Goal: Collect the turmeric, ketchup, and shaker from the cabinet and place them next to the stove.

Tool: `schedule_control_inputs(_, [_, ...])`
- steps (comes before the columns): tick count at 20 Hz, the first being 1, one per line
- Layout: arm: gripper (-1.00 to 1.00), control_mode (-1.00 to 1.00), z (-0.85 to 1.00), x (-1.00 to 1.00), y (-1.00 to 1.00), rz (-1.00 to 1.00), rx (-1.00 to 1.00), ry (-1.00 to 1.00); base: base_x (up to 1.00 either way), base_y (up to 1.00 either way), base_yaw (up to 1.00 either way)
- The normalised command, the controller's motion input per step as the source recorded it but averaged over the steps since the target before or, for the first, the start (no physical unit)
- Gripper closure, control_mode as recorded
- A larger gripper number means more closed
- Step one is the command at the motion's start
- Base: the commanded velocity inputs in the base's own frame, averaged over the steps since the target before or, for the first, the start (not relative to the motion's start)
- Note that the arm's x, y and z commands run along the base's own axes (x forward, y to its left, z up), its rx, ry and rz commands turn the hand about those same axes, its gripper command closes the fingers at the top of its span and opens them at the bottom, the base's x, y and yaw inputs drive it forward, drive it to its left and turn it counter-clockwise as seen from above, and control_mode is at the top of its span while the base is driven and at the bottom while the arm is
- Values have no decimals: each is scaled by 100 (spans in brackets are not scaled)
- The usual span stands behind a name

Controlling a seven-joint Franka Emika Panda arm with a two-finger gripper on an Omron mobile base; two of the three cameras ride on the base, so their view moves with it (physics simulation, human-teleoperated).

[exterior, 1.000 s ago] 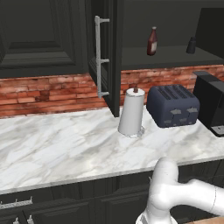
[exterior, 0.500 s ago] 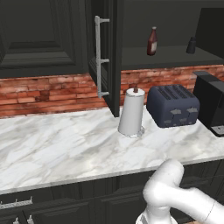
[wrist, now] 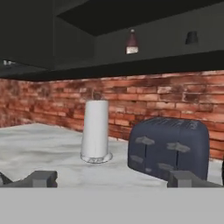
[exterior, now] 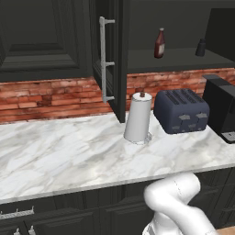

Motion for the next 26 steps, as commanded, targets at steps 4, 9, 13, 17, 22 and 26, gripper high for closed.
schedule_control_inputs(4, [-100, -100, 52, -1, 100, -22, 0, -14, 0, 0, 0])
schedule_control_inputs(9, [-100, -100, 65, 0, 100, -24, 0, -19, 0, 0, 0])
schedule_control_inputs(13, [-100, -100, 75, 0, 99, -25, 0, -20, 0, 0, 0])
schedule_control_inputs(17, [-100, -100, 87, 7, 87, -24, 0, -18, 0, 0, 0])
schedule_control_inputs(22, [-100, -100, 99, 11, 83, -19, 0, -15, 0, 0, 0])
schedule_control_inputs(26, [-100, -100, 92, 10, 90, -15, 0, -10, 0, 0, 0])
